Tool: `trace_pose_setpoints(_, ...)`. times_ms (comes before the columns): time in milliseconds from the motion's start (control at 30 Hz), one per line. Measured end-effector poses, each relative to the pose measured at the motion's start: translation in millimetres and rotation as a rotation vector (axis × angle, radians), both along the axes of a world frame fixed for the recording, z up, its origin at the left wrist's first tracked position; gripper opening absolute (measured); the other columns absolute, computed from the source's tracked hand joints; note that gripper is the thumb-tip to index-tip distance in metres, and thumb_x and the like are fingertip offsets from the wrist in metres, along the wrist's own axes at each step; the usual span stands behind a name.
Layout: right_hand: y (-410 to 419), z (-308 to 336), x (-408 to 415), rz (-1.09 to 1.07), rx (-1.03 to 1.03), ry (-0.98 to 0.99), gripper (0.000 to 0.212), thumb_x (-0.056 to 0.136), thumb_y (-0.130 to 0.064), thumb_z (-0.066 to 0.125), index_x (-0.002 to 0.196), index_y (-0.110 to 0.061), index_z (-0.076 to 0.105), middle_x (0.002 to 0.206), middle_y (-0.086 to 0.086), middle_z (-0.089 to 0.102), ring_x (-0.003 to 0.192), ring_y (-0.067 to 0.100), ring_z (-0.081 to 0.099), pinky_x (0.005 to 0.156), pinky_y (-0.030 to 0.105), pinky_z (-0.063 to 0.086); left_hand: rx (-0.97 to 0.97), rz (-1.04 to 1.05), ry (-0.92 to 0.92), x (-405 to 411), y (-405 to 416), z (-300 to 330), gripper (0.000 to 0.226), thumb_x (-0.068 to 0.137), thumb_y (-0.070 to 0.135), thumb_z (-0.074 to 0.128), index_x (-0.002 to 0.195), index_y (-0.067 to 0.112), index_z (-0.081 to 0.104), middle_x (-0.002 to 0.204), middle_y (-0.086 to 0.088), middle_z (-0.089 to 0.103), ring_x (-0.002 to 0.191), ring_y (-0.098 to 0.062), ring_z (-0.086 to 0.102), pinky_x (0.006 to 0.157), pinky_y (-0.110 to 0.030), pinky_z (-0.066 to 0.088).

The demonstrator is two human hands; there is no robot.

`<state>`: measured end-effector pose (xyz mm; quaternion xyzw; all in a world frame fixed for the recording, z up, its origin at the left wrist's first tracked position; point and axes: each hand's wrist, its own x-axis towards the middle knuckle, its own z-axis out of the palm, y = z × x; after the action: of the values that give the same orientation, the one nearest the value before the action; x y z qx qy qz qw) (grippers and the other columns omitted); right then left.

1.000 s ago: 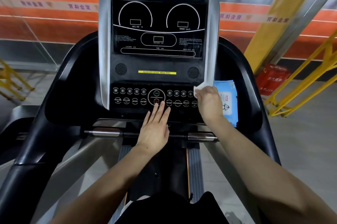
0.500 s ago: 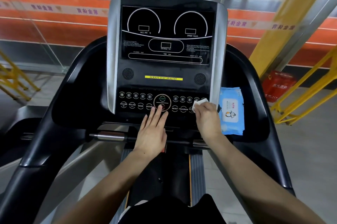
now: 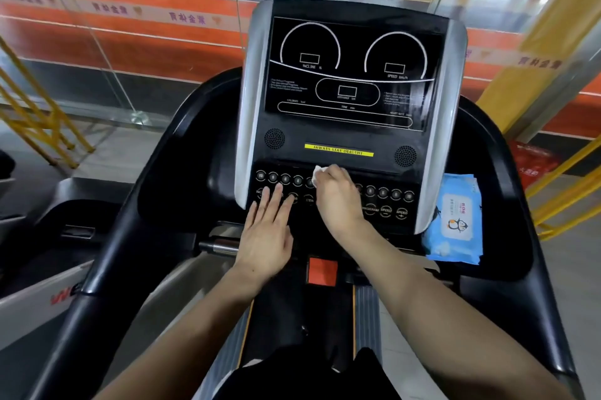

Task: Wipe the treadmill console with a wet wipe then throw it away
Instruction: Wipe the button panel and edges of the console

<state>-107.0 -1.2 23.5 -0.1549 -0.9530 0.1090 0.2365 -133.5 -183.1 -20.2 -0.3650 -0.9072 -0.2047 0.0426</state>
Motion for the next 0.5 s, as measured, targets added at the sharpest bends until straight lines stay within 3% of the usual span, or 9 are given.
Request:
trace_pose_setpoints(200,-19.1,-3.4,-19.9,0.035,0.036,-0.018,0.017,0.085,-0.002,0.065,0.09,-0.019,0.064,0.091,-0.001,0.062,0.092,0.023,0.057,0.08,0.034,0.054,0.005,-0.006,-0.011,-15.9,-21.5,-4.7,0.073,0.094,0.015,0.052,0.162,0.017,0.027,0.174,-0.007,0.01,0.162,-0.026,-0.001,0.13,-0.049,0.013)
trace_pose_setpoints(300,15.3,-11.4,9.4,-0.099,0.067,0.059,0.024,0.086,0.004,0.065,0.085,-0.02,0.064,0.087,-0.003,0.06,0.087,0.022,0.054,0.081,0.032,0.053,0.003,-0.044,-0.006,-19.3,-20.0,-4.9,0.072,0.096,0.014,0.051,0.163,0.018,0.025,0.175,-0.005,0.004,0.161,-0.025,-0.006,0.131,-0.049,0.01)
trace_pose_setpoints(400,53.5,-20.1,48.1,-0.265,0.055,0.221,0.021,0.087,0.009,0.071,0.098,-0.008,0.076,0.088,0.009,0.062,0.082,0.031,0.054,0.076,0.042,0.055,-0.002,-0.076,0.008,-22.6,-18.0,-5.0,0.072,0.096,0.014,0.051,0.163,0.018,0.024,0.175,-0.004,0.001,0.161,-0.024,-0.008,0.131,-0.048,0.007)
trace_pose_setpoints(500,59.0,-28.5,57.3,-0.312,0.079,0.282,0.025,0.096,0.003,0.059,0.114,-0.003,0.075,0.093,0.011,0.06,0.083,0.029,0.048,0.078,0.035,0.049,0.024,-0.085,0.028,-28.4,-20.4,-3.9,0.07,0.095,0.012,0.054,0.161,0.017,0.03,0.175,-0.005,0.006,0.161,-0.024,-0.002,0.13,-0.05,0.012)
